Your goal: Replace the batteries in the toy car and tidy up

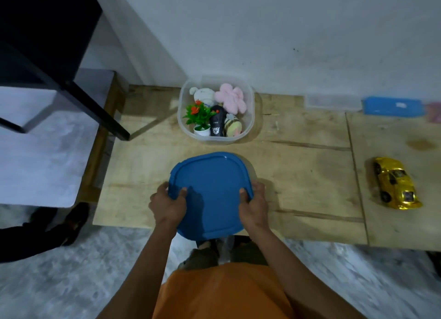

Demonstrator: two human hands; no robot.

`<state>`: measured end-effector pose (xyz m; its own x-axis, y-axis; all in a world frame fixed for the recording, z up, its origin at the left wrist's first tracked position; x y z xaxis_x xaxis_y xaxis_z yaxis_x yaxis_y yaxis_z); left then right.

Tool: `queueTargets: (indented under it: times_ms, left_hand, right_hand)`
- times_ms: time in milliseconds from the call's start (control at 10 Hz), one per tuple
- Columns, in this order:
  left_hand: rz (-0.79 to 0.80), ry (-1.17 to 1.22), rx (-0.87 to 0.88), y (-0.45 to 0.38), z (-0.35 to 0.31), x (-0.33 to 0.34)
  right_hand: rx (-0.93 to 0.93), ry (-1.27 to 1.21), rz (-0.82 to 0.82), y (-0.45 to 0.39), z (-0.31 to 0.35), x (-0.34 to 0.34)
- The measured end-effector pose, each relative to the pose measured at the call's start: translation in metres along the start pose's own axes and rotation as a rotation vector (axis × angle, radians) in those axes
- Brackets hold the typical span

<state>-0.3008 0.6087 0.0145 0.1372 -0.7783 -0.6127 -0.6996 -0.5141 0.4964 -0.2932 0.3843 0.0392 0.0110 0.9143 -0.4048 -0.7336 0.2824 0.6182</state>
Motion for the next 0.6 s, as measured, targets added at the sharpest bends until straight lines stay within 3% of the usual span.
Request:
queueTargets:
  times_ms: [200,500,600]
  left_hand:
    - [-0.147,0.048,0.262,0.011,-0.039,-0.039]
    - [-0.049,-0.013,0.579,-0.040,-0.152,-0.034]
    - [-0.014,-0.020,0.568,-0.067,-0.171,-0.017]
  right_hand:
    - [-0.150,-0.176,-0.120,0.031,0.031,-0.006]
    - [-0.230,-0.099,-0.225,-0.034,0.108,0.003]
    - [-0.219,-0.036,-0.236,-0.068,0.126,0.006]
Point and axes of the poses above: each hand's wrist, its own y-axis away from the middle knuckle, its own x-axis out of the palm, z = x × y, the point moved 3 cm from there along -y, towards the middle knuckle, and after that the axes turned 6 degrees about x, right-handed, at the moved point
